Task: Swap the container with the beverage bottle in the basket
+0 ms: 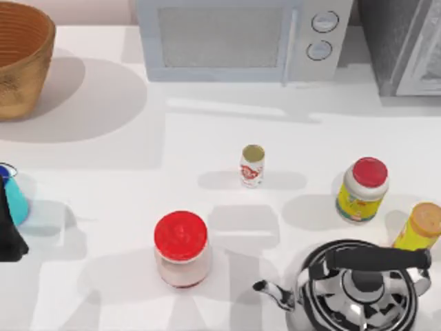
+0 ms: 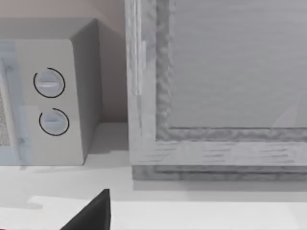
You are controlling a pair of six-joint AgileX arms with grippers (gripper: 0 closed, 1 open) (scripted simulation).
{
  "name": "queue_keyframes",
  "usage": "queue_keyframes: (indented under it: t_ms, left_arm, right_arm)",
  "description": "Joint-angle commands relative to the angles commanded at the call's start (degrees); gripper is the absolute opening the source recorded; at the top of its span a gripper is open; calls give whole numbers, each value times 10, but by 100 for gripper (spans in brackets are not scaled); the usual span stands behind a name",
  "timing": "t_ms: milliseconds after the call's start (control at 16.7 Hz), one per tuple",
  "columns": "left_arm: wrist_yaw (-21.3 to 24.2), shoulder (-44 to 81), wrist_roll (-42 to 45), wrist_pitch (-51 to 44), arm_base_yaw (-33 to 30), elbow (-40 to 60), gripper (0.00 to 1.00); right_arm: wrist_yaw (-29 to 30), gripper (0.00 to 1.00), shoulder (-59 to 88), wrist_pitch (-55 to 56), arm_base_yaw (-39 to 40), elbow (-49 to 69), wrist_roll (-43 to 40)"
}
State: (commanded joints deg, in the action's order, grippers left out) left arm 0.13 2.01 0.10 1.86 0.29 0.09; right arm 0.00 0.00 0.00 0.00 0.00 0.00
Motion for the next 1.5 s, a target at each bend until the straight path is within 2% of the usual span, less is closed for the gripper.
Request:
queue_keyframes:
  t_ms: [180, 360, 1080, 1320, 1500]
  left_arm:
    - [6, 72, 4, 68, 13, -2, 100]
    - [21, 193, 9, 177, 27, -5, 100]
    - [101, 824, 37, 704, 84, -21, 100]
    - [115, 953, 43, 811, 98, -25, 100]
    - [118, 990, 44, 840, 103, -26, 100]
  right_arm:
    - [0, 100, 0, 0, 0, 0, 0]
    - [0, 100, 0, 0, 0, 0, 0]
    - [0, 100, 0, 0, 0, 0, 0]
    - [0, 100, 0, 0, 0, 0, 0]
    - [0, 100, 0, 0, 0, 0, 0]
